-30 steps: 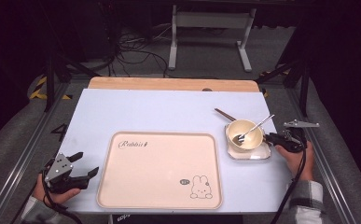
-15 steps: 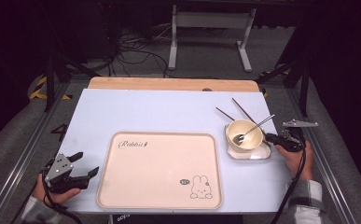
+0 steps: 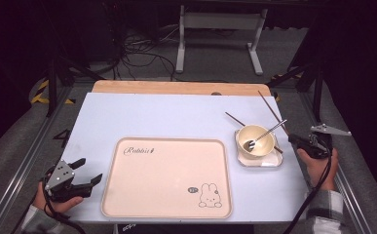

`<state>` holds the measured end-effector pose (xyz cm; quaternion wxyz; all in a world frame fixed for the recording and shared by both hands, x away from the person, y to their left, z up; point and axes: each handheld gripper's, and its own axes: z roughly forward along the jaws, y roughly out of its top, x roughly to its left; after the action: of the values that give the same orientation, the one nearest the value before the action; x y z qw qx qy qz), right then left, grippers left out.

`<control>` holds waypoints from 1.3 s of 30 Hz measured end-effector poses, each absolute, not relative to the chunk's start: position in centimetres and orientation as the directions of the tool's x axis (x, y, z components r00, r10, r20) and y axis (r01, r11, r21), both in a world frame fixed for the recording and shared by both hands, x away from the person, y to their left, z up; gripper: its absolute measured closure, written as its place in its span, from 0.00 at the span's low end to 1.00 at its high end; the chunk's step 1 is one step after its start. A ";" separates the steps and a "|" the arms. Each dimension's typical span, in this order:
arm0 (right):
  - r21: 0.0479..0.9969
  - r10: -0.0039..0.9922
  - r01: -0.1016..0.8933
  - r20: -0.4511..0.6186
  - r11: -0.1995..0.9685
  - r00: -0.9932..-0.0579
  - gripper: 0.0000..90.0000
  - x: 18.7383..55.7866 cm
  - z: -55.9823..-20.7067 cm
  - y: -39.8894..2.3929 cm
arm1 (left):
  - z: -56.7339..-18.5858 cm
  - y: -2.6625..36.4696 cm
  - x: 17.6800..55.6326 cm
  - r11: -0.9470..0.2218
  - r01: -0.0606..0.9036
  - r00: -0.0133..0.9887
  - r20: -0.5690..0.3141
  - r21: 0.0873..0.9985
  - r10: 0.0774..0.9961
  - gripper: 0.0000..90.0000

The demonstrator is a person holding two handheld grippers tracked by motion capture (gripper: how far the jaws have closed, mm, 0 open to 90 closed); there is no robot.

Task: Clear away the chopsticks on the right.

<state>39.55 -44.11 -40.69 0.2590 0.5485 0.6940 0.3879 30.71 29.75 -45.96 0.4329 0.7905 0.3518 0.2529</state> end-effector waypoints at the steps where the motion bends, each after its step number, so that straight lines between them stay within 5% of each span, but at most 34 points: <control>1: 0.828 0.965 0.554 0.069 0.086 -0.252 0.95 39.4 -40.4 -44.2 | -46.0 29.7 30.7 -0.377 0.337 0.625 0.094 0.863 0.775 0.23; 14: 0.904 0.967 0.426 0.074 0.038 -0.242 0.95 37.1 -36.8 -44.4 | -46.0 29.7 30.7 -0.380 0.338 0.626 0.096 0.861 0.774 0.23; 39: 0.930 0.856 0.324 0.020 0.174 -0.516 0.95 35.2 -33.8 -37.7 | -46.0 29.7 30.7 -0.387 0.335 0.627 0.103 0.859 0.772 0.23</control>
<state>35.17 -37.67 -33.76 0.2694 0.4115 0.7171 0.4938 30.70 29.72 -45.95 0.4301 0.7929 0.3489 0.2541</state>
